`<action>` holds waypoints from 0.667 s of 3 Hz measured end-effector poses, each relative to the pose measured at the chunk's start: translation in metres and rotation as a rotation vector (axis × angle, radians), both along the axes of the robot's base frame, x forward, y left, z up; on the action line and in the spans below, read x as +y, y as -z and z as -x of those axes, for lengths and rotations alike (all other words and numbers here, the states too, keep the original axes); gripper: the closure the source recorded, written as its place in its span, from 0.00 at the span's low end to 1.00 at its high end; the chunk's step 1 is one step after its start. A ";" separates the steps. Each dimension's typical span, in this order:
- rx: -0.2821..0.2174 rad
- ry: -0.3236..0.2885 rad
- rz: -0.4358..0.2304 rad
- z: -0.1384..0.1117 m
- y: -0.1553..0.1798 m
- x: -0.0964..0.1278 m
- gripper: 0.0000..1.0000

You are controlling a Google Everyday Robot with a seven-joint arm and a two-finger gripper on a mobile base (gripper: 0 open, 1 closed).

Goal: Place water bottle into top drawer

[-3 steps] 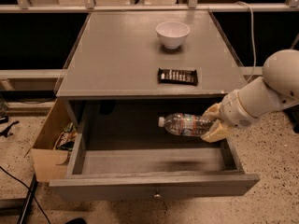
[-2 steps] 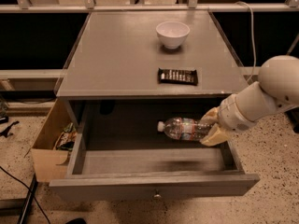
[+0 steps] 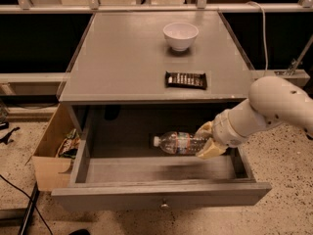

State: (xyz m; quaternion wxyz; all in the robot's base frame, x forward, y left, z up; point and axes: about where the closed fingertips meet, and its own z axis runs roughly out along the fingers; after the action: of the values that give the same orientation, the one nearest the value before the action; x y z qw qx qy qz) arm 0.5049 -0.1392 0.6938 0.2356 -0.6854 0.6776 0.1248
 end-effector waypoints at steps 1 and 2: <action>-0.030 -0.016 -0.018 -0.008 0.013 0.017 1.00; -0.049 -0.030 -0.011 -0.021 0.028 0.033 1.00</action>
Offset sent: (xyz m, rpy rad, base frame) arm 0.0386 0.0524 -0.0458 0.0000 -0.0777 0.0436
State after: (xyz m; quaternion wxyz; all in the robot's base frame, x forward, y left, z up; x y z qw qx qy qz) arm 0.5261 -0.1060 0.6655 0.2540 -0.6970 0.6606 0.1150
